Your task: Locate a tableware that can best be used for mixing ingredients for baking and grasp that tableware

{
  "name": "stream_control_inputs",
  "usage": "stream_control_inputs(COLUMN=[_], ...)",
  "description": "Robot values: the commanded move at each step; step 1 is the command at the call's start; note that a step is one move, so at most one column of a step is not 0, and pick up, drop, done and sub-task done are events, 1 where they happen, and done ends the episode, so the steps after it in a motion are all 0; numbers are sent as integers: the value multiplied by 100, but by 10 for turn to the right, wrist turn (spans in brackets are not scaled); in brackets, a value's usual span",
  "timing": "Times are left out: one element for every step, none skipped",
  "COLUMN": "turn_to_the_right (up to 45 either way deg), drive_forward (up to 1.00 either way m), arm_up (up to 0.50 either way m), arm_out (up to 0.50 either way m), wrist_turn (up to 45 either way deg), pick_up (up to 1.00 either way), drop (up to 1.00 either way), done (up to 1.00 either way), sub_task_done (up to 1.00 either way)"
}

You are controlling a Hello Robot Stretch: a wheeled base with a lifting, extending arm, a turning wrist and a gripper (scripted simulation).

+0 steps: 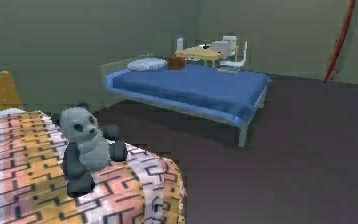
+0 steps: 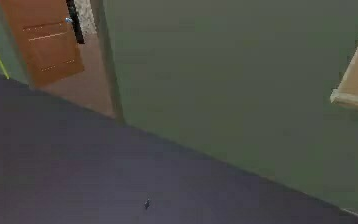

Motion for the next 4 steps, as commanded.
stream_control_inputs(turn_to_the_right=[-450, -450, -450, -120], drive_forward=[0, 0, 0, 0], arm_up=[0, 0, 0, 0], arm_out=[0, 0, 0, 0], wrist_turn=[0, 0, 0, 0], pick_up=[0, 0, 0, 0], drop=[0, 0, 0, 0], done=[0, 0, 0, 0], sub_task_done=[0, 0, 0, 0])
